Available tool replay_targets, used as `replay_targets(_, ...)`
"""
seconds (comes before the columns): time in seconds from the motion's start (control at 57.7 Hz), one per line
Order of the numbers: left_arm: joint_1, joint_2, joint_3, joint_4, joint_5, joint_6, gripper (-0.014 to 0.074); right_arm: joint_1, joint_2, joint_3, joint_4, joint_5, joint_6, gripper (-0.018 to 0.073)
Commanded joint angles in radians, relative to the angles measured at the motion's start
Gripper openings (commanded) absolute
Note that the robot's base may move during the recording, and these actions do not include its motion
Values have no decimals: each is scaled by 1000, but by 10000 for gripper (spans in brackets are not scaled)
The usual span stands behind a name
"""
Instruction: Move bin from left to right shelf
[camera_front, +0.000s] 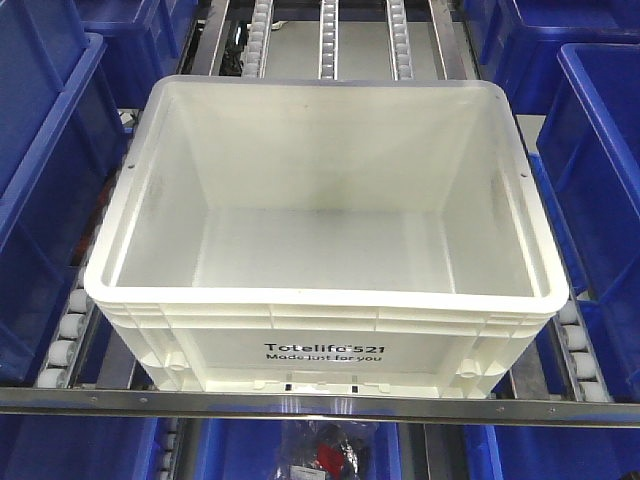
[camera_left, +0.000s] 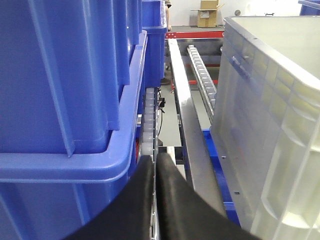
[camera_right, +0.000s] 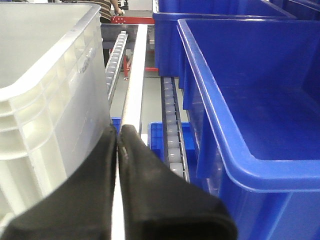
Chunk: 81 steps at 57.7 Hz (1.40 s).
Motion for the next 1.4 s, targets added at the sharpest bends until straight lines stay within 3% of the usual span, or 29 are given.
replay_targets(0.0,-2,-15,20,0,-70,-8,-6,-4,-10,19,-1,-73,-7,-8)
replay_targets(0.901,-2,-15,20,0,-74,-8,-6,-4,-10,17,-8,-108,-7,-8)
replay_targets(0.988,-2,-15,19,0,-130,-10,-6,-4,-10,17,-10,-222,-2,-8)
replay_targets(1.075,-2,-15,6,-8,-268,-18,-6,-4,-10,14,-9,-345,0,-8)
replay_targets(1.161,-2,-15,-45,-7,-336,-70,-6,-4,-10,-17,-9,-371,12,-8)
replay_targets(1.265,-2,11,-143,0,-288,-90,-6,-4,0,-107,-10,-312,47,-8)
replay_targets(1.387,-2,118,-316,50,-130,-89,-6,-4,85,-245,-10,-178,52,-8)
